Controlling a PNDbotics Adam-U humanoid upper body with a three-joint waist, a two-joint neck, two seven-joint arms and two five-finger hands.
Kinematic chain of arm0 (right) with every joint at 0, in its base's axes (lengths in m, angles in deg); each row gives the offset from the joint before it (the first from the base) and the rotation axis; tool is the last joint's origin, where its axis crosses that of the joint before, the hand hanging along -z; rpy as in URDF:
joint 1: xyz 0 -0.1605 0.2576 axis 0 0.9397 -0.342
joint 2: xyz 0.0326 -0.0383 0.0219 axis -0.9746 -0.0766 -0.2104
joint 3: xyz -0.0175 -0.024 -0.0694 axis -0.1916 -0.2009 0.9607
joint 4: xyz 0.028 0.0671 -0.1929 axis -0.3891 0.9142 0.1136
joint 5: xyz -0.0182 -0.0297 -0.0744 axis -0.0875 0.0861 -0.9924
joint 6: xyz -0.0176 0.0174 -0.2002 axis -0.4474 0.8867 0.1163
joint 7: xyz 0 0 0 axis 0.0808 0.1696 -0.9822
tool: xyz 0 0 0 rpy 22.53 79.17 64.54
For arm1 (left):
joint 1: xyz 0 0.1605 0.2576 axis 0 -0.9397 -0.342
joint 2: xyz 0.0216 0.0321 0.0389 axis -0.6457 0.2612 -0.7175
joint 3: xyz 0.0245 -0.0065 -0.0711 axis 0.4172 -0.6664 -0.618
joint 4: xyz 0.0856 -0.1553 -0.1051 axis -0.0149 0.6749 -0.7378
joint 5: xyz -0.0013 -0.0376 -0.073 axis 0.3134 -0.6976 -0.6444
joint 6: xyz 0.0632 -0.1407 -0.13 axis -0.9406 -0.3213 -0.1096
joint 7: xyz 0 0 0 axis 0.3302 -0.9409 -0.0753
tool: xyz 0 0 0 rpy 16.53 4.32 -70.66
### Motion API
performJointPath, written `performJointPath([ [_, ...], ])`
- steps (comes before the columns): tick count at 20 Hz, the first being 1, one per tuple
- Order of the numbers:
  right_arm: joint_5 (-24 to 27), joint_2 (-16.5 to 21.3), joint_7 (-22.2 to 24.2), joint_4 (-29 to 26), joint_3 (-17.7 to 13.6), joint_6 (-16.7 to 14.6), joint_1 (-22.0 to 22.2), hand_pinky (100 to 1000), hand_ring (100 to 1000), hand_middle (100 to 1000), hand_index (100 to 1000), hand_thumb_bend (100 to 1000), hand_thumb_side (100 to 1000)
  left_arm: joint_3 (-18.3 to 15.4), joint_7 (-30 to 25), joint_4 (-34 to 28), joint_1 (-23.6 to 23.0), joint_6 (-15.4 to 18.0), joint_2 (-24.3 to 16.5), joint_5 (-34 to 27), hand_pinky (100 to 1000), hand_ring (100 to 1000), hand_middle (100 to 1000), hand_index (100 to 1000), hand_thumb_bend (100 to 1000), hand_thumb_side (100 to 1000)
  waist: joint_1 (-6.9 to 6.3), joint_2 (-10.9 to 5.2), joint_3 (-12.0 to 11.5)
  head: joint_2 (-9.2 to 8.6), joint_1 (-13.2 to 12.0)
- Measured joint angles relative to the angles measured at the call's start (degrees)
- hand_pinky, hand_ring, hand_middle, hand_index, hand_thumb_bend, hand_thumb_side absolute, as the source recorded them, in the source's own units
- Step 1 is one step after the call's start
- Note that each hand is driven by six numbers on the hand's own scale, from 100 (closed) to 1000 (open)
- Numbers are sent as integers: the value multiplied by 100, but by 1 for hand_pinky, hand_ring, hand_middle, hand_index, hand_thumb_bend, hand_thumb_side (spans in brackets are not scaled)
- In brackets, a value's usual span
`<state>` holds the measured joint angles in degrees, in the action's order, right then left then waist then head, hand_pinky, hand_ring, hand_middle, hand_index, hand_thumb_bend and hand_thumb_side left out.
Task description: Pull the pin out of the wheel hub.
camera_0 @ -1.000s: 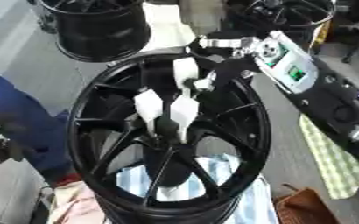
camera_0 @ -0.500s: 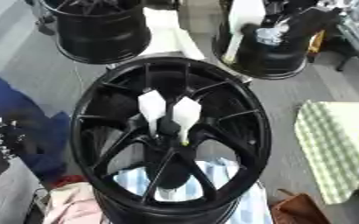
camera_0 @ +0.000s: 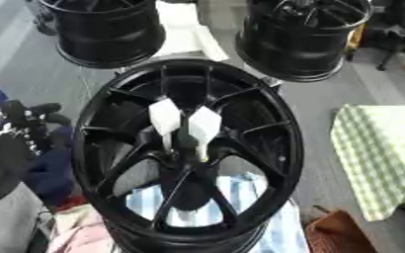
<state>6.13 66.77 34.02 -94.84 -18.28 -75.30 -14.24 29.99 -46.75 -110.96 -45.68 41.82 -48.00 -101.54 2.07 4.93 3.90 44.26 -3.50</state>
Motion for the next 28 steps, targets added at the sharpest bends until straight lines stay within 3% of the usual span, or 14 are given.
performJointPath([
  [4, -264, -421, -338, 555, -554, 338, 546, 887, 863, 933, 967, 372, 468, -98, 117, -30, 0, 42, 4, 14, 685, 454, 659, 832, 100, 1000, -66, 42, 100, 0, -149],
  [7, -265, -810, -581, 958, -954, 580, 938, 840, 826, 892, 939, 331, 460, -112, 138, -37, -3, 54, 5, 18, 685, 445, 659, 832, 100, 1000, -68, 47, 50, 0, -143],
  [11, -200, -1347, -907, 1465, -1492, 855, 1460, 776, 753, 826, 915, 246, 425, -54, 81, -34, -4, 29, 5, 31, 685, 444, 660, 832, 100, 1000, -35, 16, -243, 0, 48],
  [16, 107, -2030, -1333, 1354, -2076, 662, 2136, 757, 720, 786, 901, 185, 394, 126, -110, -21, -1, -25, 31, 42, 686, 438, 661, 831, 100, 1000, -24, -55, -667, 0, 439],
  [20, 424, -2579, -1681, 866, -1966, 335, 2507, 752, 708, 770, 893, 157, 393, 244, -249, 16, -1, -57, 55, 43, 686, 436, 661, 831, 100, 1000, -32, -107, -852, 0, 678],
  [28, 144, -3699, -2404, -299, -907, -380, 2614, 745, 697, 753, 878, 156, 394, 311, -367, 47, 21, -70, 104, 45, 687, 431, 662, 831, 100, 1000, -52, -107, -926, 0, 810],
])
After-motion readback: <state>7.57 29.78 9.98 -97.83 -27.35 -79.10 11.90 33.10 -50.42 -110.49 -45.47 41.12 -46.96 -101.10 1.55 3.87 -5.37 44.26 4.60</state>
